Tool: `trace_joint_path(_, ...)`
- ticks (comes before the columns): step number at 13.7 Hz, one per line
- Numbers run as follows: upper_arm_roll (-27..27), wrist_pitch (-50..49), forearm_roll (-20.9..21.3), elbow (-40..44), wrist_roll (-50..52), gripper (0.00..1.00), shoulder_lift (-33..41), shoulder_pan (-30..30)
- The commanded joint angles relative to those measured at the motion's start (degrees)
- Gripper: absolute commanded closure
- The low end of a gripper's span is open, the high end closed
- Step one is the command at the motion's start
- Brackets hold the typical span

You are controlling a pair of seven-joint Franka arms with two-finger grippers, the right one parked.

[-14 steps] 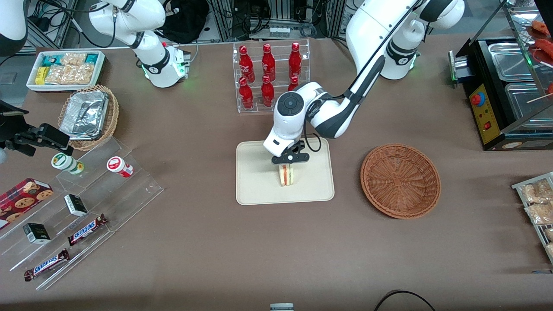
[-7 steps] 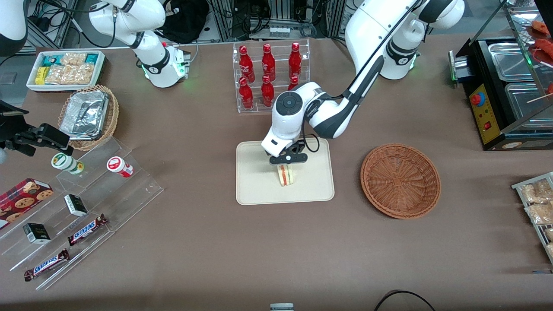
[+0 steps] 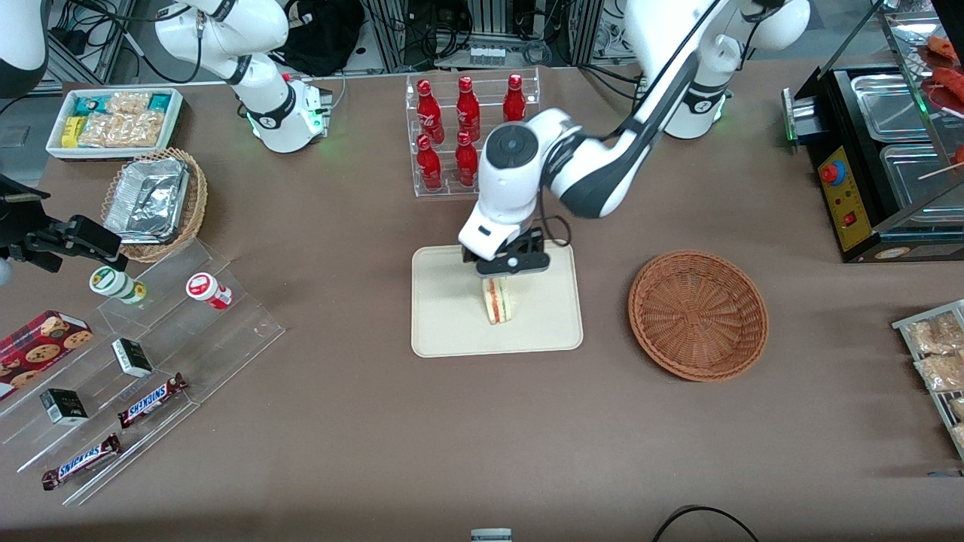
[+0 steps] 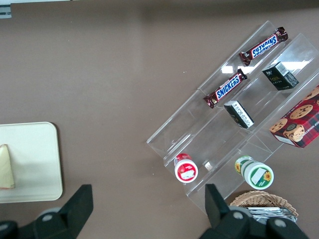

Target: Place sandwich from basket to tray

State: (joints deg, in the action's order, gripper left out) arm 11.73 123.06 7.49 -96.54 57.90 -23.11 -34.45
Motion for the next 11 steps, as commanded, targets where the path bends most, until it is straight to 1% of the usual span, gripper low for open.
trace_joint_path(1,-2.4,-5.4,-0.1,-1.1,0.5,0.0,6.4,0.8)
trace_joint_path(4,-5.8,-15.0,0.4,-1.1,-0.6,0.0,11.9,1.7)
trace_joint_path(6,-9.4,-17.9,0.7,-1.1,-0.8,0.0,15.3,2.1)
trace_joint_path(7,-11.9,-20.0,0.7,-1.1,-2.9,0.0,16.9,2.1)
trace_joint_path(9,-16.6,-24.4,0.2,-0.3,-10.1,0.0,19.8,2.1)
trace_joint_path(11,-20.9,-30.0,0.0,1.7,-16.4,0.0,20.6,2.1)
